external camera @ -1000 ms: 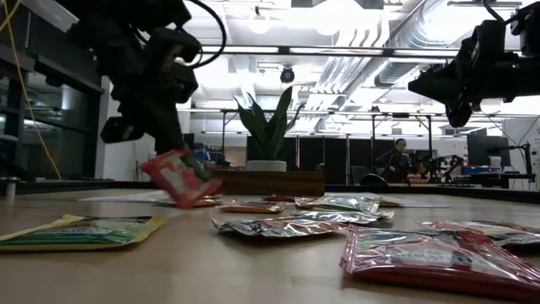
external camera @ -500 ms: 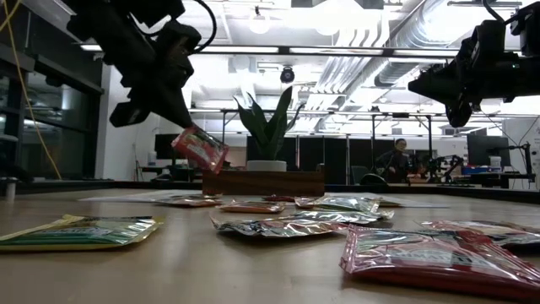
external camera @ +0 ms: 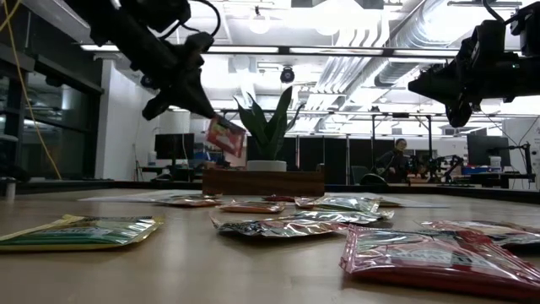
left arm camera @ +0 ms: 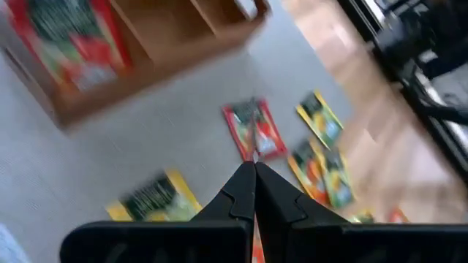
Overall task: Pick & Place Tea
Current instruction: Put the red tea bag into the left section of the wooden organizer
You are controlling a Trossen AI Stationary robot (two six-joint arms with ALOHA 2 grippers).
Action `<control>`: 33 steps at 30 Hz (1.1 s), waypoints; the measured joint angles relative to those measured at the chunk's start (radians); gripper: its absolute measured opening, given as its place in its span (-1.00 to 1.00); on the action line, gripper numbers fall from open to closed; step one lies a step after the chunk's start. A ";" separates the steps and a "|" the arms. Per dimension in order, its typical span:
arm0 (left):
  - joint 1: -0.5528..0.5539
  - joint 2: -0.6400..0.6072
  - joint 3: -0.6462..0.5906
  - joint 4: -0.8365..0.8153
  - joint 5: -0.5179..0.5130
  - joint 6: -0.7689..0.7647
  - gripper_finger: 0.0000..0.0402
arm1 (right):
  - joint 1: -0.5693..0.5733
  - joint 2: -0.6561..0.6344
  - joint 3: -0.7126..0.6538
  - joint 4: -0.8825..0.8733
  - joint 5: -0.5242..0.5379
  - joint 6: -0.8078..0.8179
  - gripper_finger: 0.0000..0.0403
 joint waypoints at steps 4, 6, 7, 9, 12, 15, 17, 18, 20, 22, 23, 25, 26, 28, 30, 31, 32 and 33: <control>0.057 0.000 0.048 -0.033 -0.069 0.126 -1.00 | 0.000 0.000 0.000 0.000 0.000 0.000 -0.94; 0.086 0.000 0.063 -0.033 -0.079 0.198 -1.00 | 0.000 0.000 0.000 0.000 0.000 0.000 -0.94; 0.101 0.002 0.070 -0.033 -0.085 0.228 -1.00 | 0.000 0.000 0.000 0.000 0.000 0.000 -0.94; 0.129 0.019 0.084 -0.029 -0.096 0.268 -1.00 | 0.000 0.000 0.000 0.000 0.000 0.000 -0.94; 0.173 0.048 0.088 -0.031 -0.088 0.318 -1.00 | 0.000 0.000 0.000 0.000 0.000 0.000 -0.94; 0.216 0.072 0.090 0.009 -0.049 0.375 -1.00 | 0.000 0.000 0.000 0.000 0.000 0.000 -0.94; 0.243 0.099 0.090 0.029 -0.042 0.410 -1.00 | 0.000 0.000 0.000 0.000 0.000 0.000 -0.94; 0.256 0.114 0.090 0.039 -0.038 0.424 -1.00 | 0.000 0.000 0.000 0.000 0.000 0.000 -0.94; 0.281 0.137 0.090 0.070 -0.001 0.456 -1.00 | 0.000 0.000 0.000 0.000 0.000 0.000 -0.94; 0.304 0.157 0.090 0.102 0.046 0.489 -1.00 | 0.000 0.000 0.000 0.000 0.000 0.000 -0.94; 0.314 0.168 0.090 0.115 0.062 0.500 -1.00 | 0.000 0.000 0.000 0.000 0.000 0.000 -0.94; 0.330 0.193 0.090 0.132 0.068 0.506 -1.00 | 0.000 0.000 0.000 0.000 0.000 0.000 -0.94; 0.339 0.204 0.090 0.138 0.075 0.507 -1.00 | 0.000 0.000 0.000 0.000 0.000 0.000 -0.94; 0.355 0.226 0.090 0.162 0.118 0.529 -1.00 | 0.000 0.000 0.000 0.000 0.000 0.000 -0.94; 0.365 0.250 0.090 0.175 0.153 0.545 -1.00 | 0.000 0.000 0.000 0.000 0.000 0.000 -0.94; 0.368 0.260 0.090 0.180 0.160 0.548 -1.00 | 0.000 0.000 0.000 0.000 0.000 0.000 -0.94; 0.369 0.268 0.090 0.182 0.160 0.550 -1.00 | 0.000 0.000 0.000 0.000 0.000 0.000 -0.94; 0.375 0.276 0.090 0.186 0.162 0.551 -1.00 | 0.000 0.000 0.000 0.000 0.000 0.000 -0.94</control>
